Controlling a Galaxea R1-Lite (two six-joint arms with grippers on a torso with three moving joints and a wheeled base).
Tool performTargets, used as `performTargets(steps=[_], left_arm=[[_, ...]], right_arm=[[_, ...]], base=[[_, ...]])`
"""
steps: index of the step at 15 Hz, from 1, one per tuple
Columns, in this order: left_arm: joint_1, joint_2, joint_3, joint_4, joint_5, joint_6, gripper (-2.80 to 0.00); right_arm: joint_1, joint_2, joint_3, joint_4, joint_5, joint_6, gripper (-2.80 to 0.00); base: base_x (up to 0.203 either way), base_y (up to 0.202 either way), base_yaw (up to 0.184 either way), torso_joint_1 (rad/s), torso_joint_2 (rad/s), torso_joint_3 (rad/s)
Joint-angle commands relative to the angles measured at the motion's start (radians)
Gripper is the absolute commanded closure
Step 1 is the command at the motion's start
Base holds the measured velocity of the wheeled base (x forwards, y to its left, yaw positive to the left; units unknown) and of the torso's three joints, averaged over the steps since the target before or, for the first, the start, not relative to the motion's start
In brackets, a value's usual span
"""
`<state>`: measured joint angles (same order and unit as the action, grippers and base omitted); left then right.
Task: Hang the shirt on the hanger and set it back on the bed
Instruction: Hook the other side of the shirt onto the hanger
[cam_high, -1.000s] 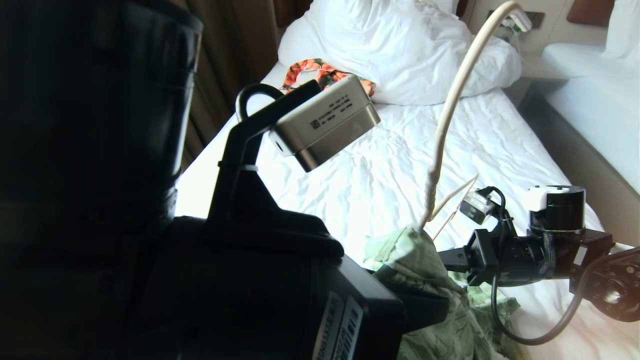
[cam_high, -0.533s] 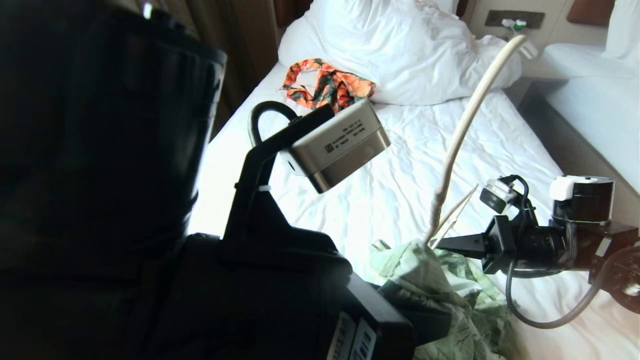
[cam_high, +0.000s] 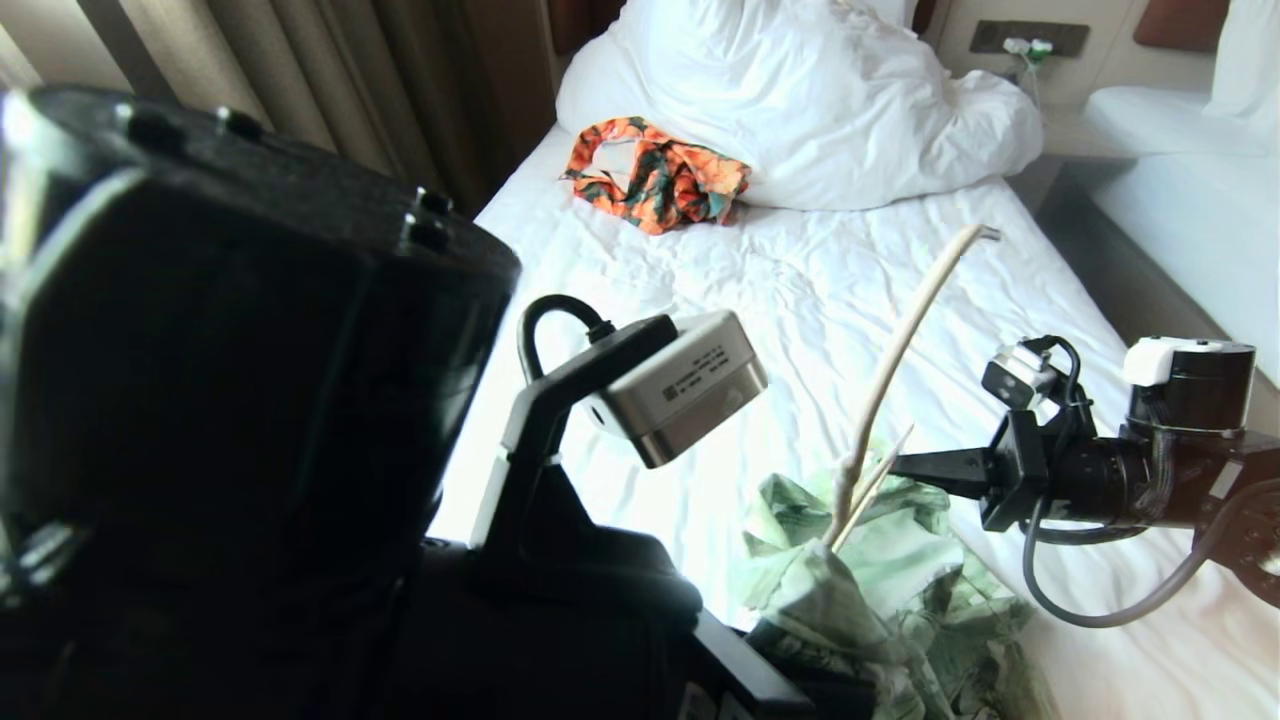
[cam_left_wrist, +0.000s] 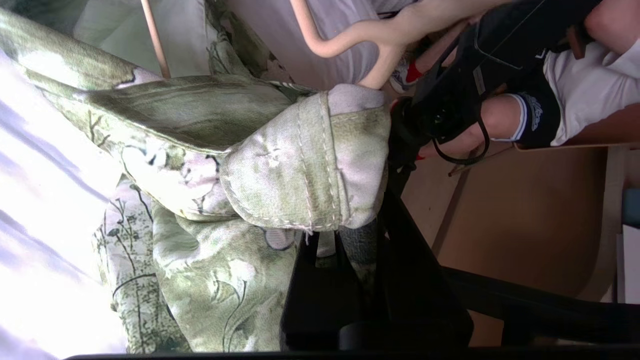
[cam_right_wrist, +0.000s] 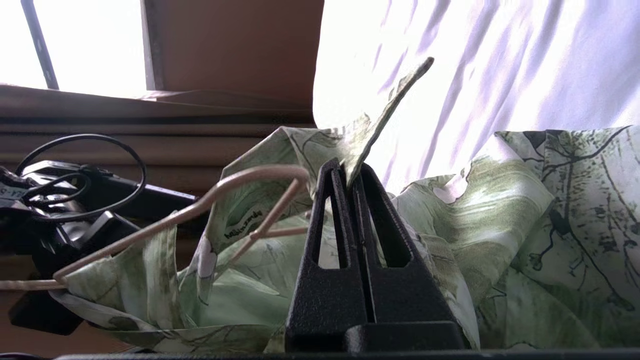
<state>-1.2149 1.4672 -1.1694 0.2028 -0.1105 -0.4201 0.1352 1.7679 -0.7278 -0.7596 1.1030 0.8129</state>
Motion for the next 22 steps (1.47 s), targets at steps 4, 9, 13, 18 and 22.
performTargets(steps=[4, 9, 13, 18, 22], left_arm=[[-0.07, 0.015, 0.041, -0.003, 0.045, -0.038, 0.0], [-0.077, 0.061, 0.05, -0.005, 0.046, -0.045, 0.0], [-0.105, 0.053, 0.042, -0.003, 0.047, -0.052, 0.0], [-0.106, 0.019, 0.003, -0.005, 0.114, -0.061, 0.0], [-0.12, -0.019, -0.011, 0.0, 0.114, -0.061, 0.0]], right_arm=[[-0.011, -0.014, -0.015, -0.003, 0.006, 0.009, 0.0], [-0.011, -0.121, -0.029, -0.004, 0.006, 0.112, 0.0], [-0.025, -0.108, -0.045, -0.004, 0.006, 0.114, 0.0], [-0.026, -0.049, -0.053, -0.007, 0.0, 0.106, 0.0], [-0.026, 0.001, -0.096, -0.006, -0.01, 0.1, 0.0]], base=[[0.0, 0.0, 0.0, 0.0, 0.0, 0.0], [0.0, 0.0, 0.0, 0.0, 0.0, 0.0], [0.0, 0.0, 0.0, 0.0, 0.0, 0.0], [0.0, 0.0, 0.0, 0.0, 0.0, 0.0], [0.0, 0.0, 0.0, 0.0, 0.0, 0.0]])
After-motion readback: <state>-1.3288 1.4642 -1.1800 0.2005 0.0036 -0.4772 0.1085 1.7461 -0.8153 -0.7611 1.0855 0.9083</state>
